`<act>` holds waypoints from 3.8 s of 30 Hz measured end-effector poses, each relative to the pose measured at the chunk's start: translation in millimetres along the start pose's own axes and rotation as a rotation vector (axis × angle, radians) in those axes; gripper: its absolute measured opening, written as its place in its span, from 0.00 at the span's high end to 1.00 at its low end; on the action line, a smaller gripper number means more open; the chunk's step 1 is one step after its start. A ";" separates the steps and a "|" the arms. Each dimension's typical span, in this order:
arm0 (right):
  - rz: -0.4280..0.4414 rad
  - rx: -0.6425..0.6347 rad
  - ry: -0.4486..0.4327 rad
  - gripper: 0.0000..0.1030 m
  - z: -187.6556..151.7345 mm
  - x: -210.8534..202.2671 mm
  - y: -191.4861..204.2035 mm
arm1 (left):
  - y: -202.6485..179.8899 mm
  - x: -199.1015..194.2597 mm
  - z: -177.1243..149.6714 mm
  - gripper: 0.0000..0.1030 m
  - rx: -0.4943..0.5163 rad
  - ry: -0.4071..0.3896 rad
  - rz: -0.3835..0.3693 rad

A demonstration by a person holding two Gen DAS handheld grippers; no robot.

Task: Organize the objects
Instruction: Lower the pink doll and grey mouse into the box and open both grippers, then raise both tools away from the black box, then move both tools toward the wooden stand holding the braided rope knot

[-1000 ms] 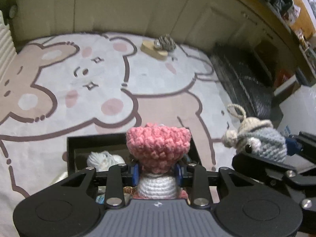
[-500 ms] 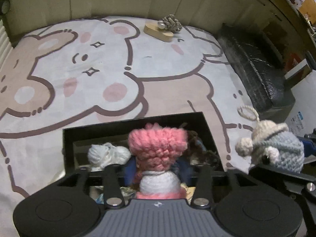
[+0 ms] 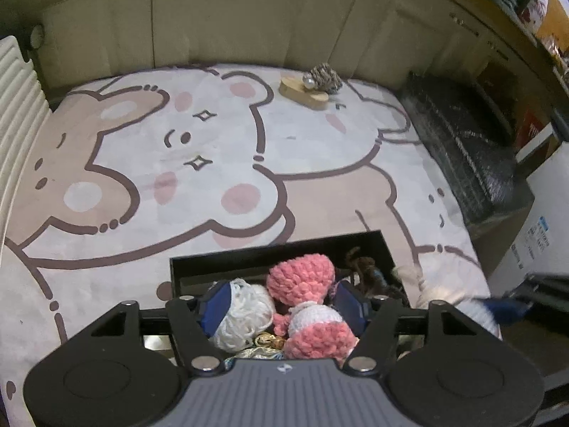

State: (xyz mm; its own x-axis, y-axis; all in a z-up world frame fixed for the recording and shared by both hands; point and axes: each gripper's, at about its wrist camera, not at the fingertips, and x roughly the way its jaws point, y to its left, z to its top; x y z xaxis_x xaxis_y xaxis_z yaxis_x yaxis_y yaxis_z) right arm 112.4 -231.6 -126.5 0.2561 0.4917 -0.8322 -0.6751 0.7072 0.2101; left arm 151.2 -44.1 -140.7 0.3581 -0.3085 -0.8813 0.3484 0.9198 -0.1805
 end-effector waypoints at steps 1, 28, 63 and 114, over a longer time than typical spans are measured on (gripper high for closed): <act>0.012 -0.009 0.003 0.48 0.4 2.1 4.1 | 1.4 -2.6 0.5 0.31 -0.001 -0.009 0.002; 0.037 -0.120 0.120 0.27 13.5 49.4 52.4 | 40.1 -18.0 0.6 0.10 -0.027 -0.025 0.039; -0.171 0.178 0.013 0.08 13.6 0.4 -30.6 | 12.8 -38.3 -7.8 0.02 0.075 -0.038 0.123; -0.279 0.249 -0.302 0.00 29.5 -23.6 -53.9 | 29.2 -59.3 21.7 0.00 -0.021 -0.303 0.125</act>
State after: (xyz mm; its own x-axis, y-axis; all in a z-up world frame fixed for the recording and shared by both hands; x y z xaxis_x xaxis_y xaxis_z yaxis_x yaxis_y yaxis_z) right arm 163.1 -266.3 -103.1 0.6185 0.3655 -0.6956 -0.3750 0.9152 0.1474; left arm 158.9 -4.1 -84.3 0.6393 -0.2483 -0.7278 0.2684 0.9590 -0.0913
